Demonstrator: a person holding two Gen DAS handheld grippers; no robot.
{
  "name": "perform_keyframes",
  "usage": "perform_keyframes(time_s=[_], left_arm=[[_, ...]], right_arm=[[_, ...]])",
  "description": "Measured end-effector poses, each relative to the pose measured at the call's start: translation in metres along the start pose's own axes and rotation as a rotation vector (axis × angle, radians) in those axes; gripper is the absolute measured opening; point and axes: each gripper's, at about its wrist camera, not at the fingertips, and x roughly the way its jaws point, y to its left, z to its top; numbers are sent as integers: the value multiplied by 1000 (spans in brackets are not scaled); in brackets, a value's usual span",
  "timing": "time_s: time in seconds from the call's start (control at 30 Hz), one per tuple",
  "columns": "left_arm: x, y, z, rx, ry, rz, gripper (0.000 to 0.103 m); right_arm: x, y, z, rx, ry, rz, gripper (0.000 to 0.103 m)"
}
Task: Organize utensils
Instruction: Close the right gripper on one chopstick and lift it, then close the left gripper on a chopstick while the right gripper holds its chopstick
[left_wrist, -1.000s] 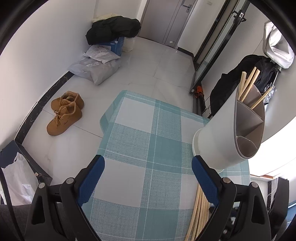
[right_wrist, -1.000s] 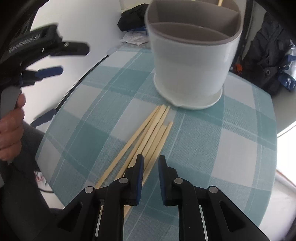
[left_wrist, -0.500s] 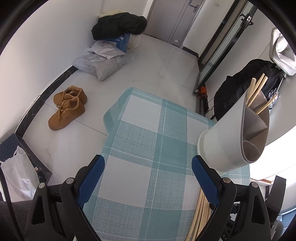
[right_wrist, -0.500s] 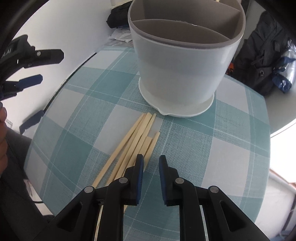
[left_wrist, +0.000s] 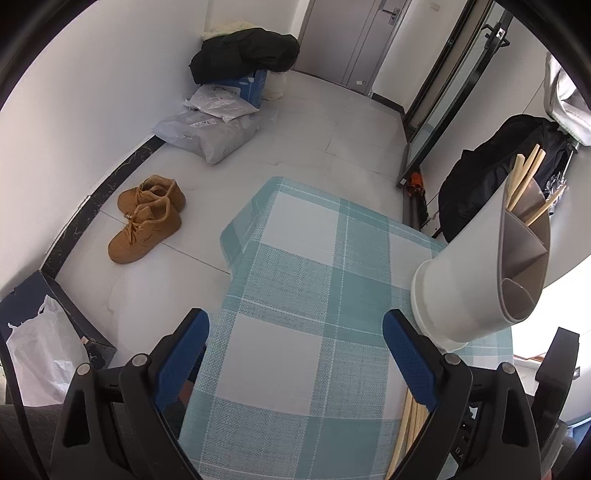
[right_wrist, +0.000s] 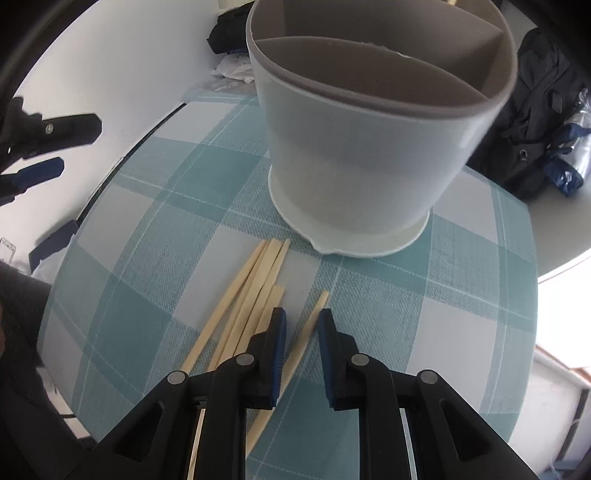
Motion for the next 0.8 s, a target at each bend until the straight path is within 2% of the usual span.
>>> perform_keyframes(time_s=[0.1,0.17,0.3,0.47,0.6,0.8], left_arm=[[2,-2,-2,26,1,20,92],[5,-6,-5,46,12,21,92],[12,-19,-18,135,58,-2,92],[18,-47,-42,274,152,-90,92],[22,-64,-65,384,204,-56,92],[26,-73,-79,410,259,-52,92]], right_arm=[[3,-2,0,0,-25,18,7],[1,-6,-1,20,-45,40,4],[-17,-26,-7,122,-146,102,4],[-47,-66,-14,297,-284,184,4],[-66,-104,-27,444,-377,276,4],[-75,-145,-43,594,-432,323,4]])
